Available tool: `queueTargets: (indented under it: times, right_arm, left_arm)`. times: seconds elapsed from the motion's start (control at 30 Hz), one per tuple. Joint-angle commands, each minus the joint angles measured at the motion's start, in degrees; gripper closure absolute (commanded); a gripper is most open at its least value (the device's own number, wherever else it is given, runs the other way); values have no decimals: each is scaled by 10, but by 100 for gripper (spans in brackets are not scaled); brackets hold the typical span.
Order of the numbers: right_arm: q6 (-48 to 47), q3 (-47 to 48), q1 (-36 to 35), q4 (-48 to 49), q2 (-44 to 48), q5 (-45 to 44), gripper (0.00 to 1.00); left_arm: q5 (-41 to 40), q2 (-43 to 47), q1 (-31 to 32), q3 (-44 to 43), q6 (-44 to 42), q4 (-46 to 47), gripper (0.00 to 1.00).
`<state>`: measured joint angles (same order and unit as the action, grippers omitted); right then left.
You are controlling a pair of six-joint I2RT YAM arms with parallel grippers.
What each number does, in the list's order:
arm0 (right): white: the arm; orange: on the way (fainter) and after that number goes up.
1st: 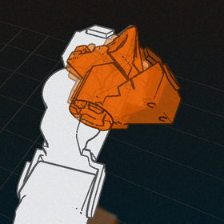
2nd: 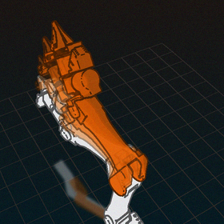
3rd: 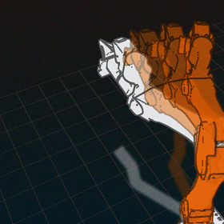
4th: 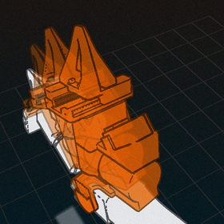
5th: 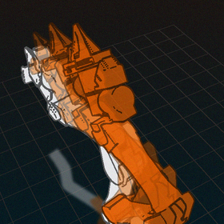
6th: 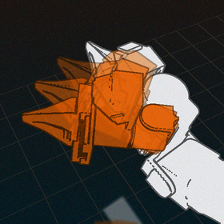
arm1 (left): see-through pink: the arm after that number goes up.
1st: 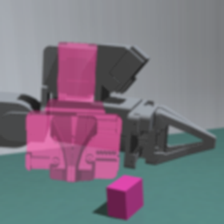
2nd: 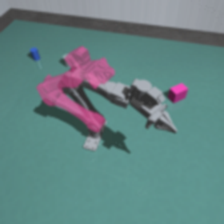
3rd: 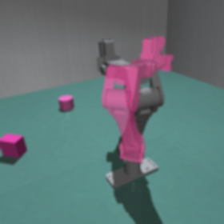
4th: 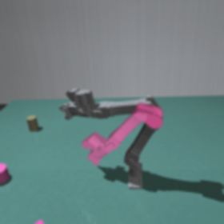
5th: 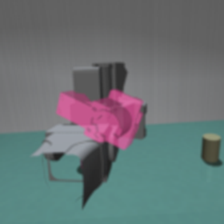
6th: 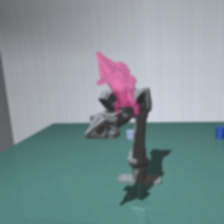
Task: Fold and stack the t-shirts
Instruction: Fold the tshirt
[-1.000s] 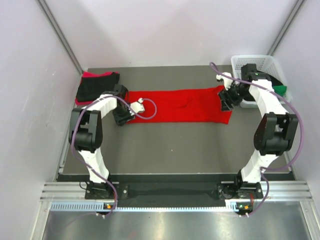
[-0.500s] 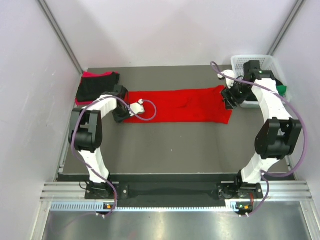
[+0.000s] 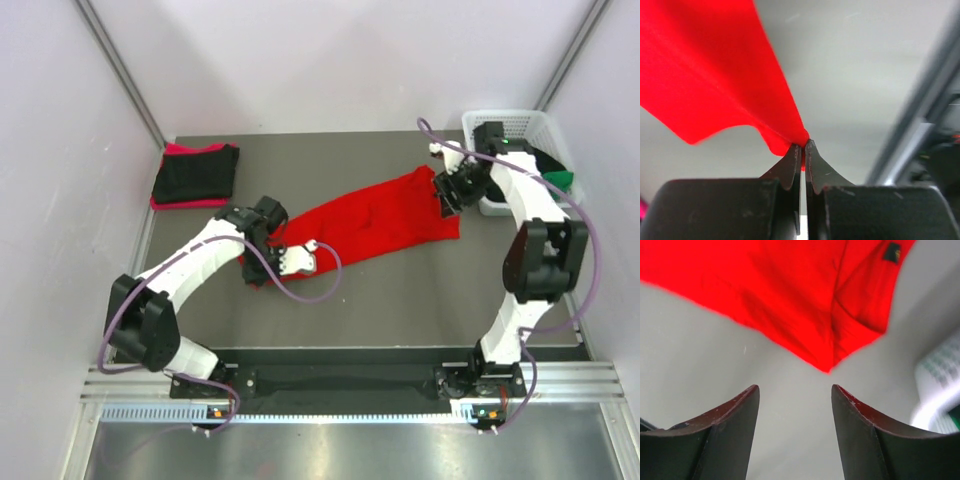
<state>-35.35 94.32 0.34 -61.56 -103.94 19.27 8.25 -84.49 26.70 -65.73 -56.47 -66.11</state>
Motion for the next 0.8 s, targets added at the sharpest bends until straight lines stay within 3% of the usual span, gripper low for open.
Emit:
queueTargets:
  times: [0.0, 0.1, 0.3, 0.77]
  right_arm:
    - [38, 59, -34, 44, -47, 8, 40]
    - [45, 124, -44, 41, -115, 7, 40]
    - [49, 226, -73, 56, -223, -26, 40]
    - [50, 319, -114, 91, -360, -148, 40]
  left_arm:
    - [30, 27, 77, 8, 103, -83, 100]
    - [44, 31, 129, -3, 160, -93, 100]
    - [58, 5, 138, -16, 164, -108, 100]
    - [156, -59, 272, 19, 193, -62, 99]
